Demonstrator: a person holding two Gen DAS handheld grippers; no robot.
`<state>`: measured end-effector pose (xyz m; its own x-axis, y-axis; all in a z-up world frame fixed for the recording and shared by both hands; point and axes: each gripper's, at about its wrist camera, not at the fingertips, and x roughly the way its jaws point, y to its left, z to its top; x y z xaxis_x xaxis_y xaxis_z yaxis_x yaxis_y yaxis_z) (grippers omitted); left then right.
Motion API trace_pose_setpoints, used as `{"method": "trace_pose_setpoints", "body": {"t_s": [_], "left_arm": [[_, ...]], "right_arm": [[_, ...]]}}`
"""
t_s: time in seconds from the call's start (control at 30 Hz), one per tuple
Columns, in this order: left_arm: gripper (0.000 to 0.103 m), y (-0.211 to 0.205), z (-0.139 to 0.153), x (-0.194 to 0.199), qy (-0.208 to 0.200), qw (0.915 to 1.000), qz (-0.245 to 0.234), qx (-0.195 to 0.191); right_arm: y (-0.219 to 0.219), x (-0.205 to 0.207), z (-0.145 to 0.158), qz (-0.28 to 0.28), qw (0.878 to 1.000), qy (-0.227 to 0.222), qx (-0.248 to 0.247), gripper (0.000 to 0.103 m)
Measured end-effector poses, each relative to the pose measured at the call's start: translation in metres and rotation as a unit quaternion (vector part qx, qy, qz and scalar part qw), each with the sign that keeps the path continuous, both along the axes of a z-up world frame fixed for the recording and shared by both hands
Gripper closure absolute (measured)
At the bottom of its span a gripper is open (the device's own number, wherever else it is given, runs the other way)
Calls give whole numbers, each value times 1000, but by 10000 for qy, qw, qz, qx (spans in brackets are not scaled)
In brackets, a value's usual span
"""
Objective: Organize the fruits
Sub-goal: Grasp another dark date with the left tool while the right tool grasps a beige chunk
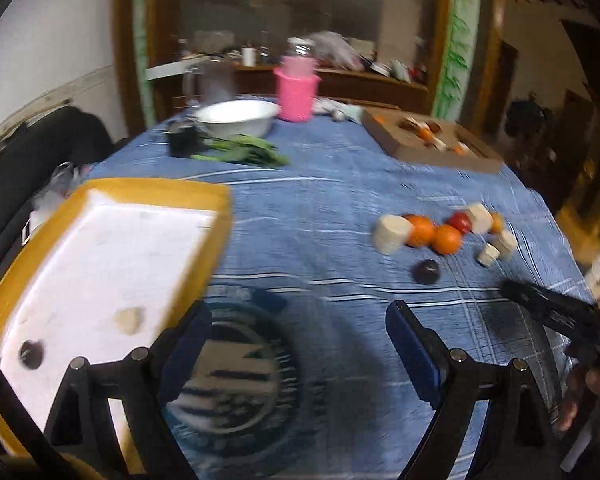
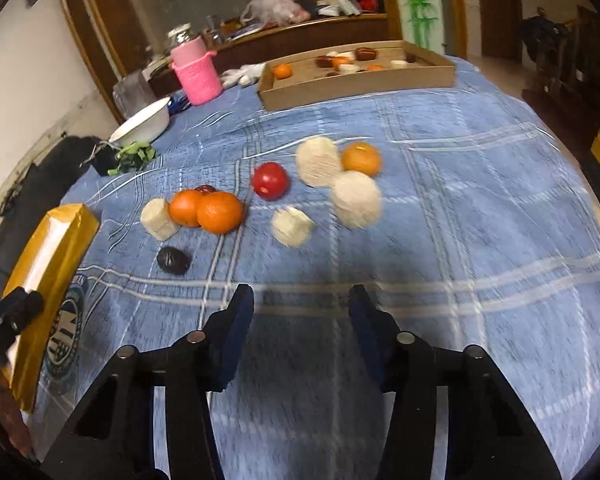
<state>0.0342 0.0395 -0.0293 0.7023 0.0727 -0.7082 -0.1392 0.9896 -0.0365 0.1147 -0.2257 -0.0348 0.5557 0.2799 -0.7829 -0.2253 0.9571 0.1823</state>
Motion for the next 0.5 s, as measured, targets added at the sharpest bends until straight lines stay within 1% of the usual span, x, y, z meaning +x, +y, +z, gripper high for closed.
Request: {"method": "trace_pose_setpoints", "body": {"t_s": [0.07, 0.13, 0.23, 0.27, 0.33, 0.43, 0.5], "left_arm": [[12, -14, -2, 10, 13, 9998, -199, 68], [12, -26, -3, 18, 11, 9993, -350, 164], [12, -39, -5, 28, 27, 9984, -541, 151], [13, -43, -6, 32, 34, 9982, -581, 148], [15, -53, -9, 41, 41, 9976, -673, 128], [23, -67, -17, 55, 185, 9961, -864, 76], [33, -77, -24, 61, 289, 9950, -959, 70]], "right_arm": [[9, 13, -4, 64, 10000, -4, -43, 60], [13, 22, -7, 38, 9999, -13, -109, 61], [19, 37, -8, 13, 9997, -39, -242, 63], [21, 41, -9, 7, 9996, -48, -286, 69], [24, 47, -10, 17, 9993, -49, -365, 76], [22, 45, -10, 97, 9991, -56, -415, 77], [15, 40, -7, 86, 9994, -71, -337, 77]]}}
